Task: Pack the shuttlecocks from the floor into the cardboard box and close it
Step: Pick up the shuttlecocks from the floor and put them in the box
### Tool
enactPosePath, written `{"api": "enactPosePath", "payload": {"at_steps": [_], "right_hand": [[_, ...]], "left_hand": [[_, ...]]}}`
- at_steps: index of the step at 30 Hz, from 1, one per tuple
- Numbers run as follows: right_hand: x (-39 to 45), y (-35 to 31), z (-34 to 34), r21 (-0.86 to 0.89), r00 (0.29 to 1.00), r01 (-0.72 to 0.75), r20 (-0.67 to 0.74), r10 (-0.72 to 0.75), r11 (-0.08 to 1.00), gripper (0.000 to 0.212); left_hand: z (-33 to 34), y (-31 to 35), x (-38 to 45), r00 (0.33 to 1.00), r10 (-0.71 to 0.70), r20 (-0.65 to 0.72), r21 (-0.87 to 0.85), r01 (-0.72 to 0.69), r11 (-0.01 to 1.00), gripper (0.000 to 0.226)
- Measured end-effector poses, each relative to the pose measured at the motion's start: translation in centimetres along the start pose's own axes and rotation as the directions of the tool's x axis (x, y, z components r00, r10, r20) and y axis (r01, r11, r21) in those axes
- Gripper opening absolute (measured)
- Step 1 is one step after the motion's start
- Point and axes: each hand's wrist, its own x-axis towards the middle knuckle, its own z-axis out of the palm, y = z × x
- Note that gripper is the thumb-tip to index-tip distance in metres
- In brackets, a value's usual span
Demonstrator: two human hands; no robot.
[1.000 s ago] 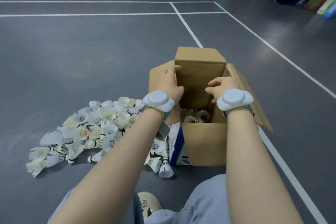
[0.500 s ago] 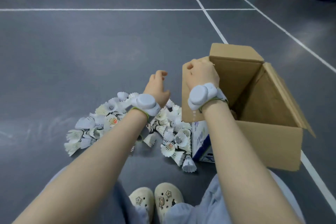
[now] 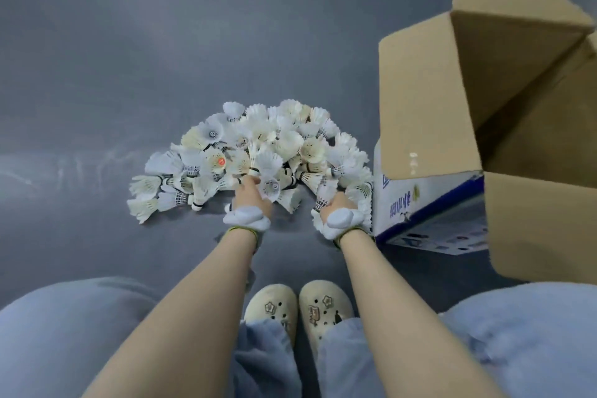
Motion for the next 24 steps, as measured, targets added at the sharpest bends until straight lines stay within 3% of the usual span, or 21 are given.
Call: {"api": "enactPosePath", "payload": {"at_steps": [4,7,10,12,16,19,22,24], "right_hand": [[1.4,5.2,3.3,0.093,0.958,-0.244,-0.132,0.255,0.965,0.048],[1.9,7.4,4.5,0.149,0.873,-0.397,-0.244,0.423,0.906,0.051],[2.8,7.9,4.6,0.26,0.819,-0.433,-0.286,0.498,0.863,0.048],[3.7,8.1,4.8,0.332,0.812,-0.423,-0.274,0.515,0.843,0.048],[4.4,8.4,4.6,0.468,0.868,-0.307,-0.22,0.445,0.829,0.044],[4.5,8.8,4.9,0.49,0.883,-0.272,-0.215,0.417,0.828,0.038],[4.9,9.0,5.3,0.548,0.872,-0.258,-0.222,0.436,0.796,0.038],[5.2,8.9,5.9,0.663,0.859,-0.209,-0.226,0.459,0.719,0.038]], "left_hand": [[4.4,-3.3,-0.1,0.972,-0.207,0.113,0.229,0.177,0.957,0.042],[5.9,-4.5,-0.1,0.962,-0.237,0.136,0.265,0.195,0.944,0.043],[6.3,-4.7,0.8,0.964,-0.254,0.079,0.257,0.226,0.94,0.053],[6.6,-4.5,1.7,0.958,-0.272,0.086,0.238,0.246,0.94,0.058],[7.0,-4.4,3.2,0.96,-0.254,0.116,0.232,0.223,0.947,0.062],[7.1,-5.6,3.5,0.958,-0.254,0.13,0.248,0.217,0.944,0.06],[7.8,-6.1,3.4,0.937,-0.338,0.091,0.137,0.324,0.936,0.06],[8.1,-5.9,3.0,0.924,-0.379,0.049,0.057,0.377,0.925,0.06]]}}
